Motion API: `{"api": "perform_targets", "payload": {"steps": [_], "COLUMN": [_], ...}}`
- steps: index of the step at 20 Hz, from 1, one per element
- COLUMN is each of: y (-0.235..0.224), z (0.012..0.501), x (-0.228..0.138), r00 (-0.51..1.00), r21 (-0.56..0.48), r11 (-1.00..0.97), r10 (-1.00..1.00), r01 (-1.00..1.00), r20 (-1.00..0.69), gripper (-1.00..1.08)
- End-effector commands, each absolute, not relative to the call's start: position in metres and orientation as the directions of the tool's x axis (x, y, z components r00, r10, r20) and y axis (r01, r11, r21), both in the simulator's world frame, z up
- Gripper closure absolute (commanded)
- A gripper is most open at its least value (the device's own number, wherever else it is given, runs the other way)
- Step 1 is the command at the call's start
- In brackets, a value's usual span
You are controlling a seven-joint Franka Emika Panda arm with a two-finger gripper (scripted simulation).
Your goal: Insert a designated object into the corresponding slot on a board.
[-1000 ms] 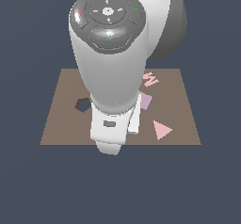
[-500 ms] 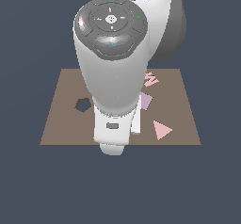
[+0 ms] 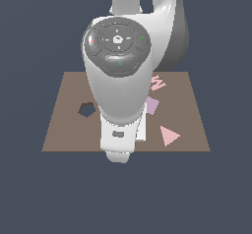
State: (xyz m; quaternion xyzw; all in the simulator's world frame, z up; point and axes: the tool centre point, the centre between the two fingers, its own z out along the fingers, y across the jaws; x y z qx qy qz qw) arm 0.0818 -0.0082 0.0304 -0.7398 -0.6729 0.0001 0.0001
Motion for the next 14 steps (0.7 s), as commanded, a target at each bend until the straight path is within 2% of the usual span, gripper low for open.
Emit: {"api": "perform_targets", "payload": {"steps": [1,14], "y": [-0.0083,-0.0081], "z": [0.0299,0.0331], "x": [0.0818,0.0817], "r00": [0.094,0.093], "r21": [0.000,-0.001], "r11": [-0.094,-0.093], "r10": [0.996,0.996], "r01": [0.996,0.996], "r20": [0.000,0.000], "gripper": [1.08,1.08]}}
